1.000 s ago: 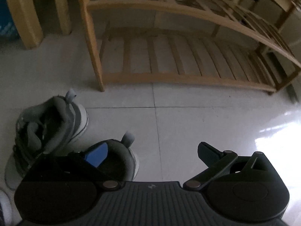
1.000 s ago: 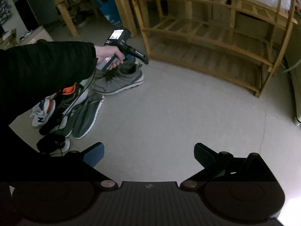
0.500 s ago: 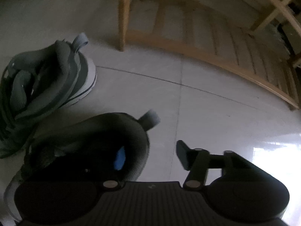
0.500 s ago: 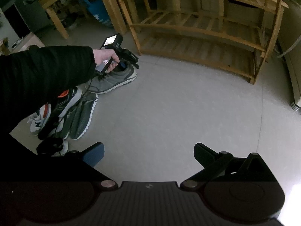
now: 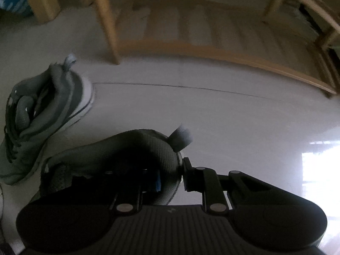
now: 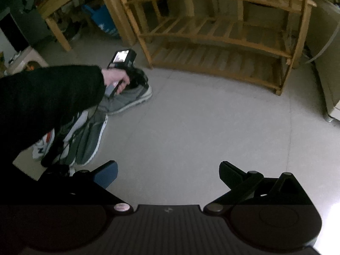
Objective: Organize scattered shoes
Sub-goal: 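Grasp one grey sneaker at the heel with the left tool and lift, then carry the grey sneaker toward the white cabinet and release it with the left tool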
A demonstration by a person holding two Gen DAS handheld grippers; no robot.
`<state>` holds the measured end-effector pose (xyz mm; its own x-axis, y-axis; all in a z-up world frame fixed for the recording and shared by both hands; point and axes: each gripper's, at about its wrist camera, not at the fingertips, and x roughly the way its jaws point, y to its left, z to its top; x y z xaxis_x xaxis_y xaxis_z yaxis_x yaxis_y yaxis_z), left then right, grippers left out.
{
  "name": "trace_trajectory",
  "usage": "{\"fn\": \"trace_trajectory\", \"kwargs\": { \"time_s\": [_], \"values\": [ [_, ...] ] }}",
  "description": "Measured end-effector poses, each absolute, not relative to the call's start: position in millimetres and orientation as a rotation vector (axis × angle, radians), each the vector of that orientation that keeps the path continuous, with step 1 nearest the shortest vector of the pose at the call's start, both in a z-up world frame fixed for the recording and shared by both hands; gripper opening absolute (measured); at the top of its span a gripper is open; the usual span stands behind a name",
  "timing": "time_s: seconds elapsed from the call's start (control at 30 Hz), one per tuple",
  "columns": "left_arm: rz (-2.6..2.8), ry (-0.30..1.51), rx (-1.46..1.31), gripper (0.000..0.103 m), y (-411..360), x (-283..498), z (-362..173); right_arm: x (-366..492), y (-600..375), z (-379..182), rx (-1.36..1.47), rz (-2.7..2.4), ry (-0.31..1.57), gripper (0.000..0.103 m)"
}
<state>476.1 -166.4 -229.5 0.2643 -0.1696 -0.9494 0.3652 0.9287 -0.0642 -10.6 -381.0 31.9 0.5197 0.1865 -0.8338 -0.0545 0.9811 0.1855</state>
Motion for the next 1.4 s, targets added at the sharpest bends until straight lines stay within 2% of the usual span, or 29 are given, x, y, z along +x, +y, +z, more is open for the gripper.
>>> {"fn": "trace_trajectory", "kwargs": {
  "time_s": [0.2,0.37,0.47,0.6,0.73,0.9,1.2,1.4],
  "values": [
    [-0.418,1.241,0.147,0.024,-215,420,-198,-2,-402,61,0.141,-0.016,0.894,0.103],
    [-0.505,1.234,0.210,0.024,-284,333,-178,-2,-421,80,0.195,-0.135,0.832,0.103],
    [-0.531,1.241,0.202,0.024,-306,301,-175,0,-429,83,0.122,-0.205,0.813,0.103],
    [-0.600,1.252,0.186,0.024,-348,245,-172,11,-443,53,-0.014,-0.302,0.891,0.103],
    [-0.647,1.257,0.188,0.024,-388,199,-178,13,-469,21,-0.011,-0.292,1.021,0.103],
    [-0.647,1.248,0.227,0.024,-434,157,-188,4,-522,-20,-0.017,-0.251,1.081,0.103],
    [-0.688,1.278,0.255,0.024,-504,115,-216,-60,-621,-89,0.023,-0.379,1.207,0.103],
    [-0.696,1.282,0.319,0.024,-546,94,-232,-81,-651,-116,0.052,-0.404,1.282,0.103]
  ]
}}
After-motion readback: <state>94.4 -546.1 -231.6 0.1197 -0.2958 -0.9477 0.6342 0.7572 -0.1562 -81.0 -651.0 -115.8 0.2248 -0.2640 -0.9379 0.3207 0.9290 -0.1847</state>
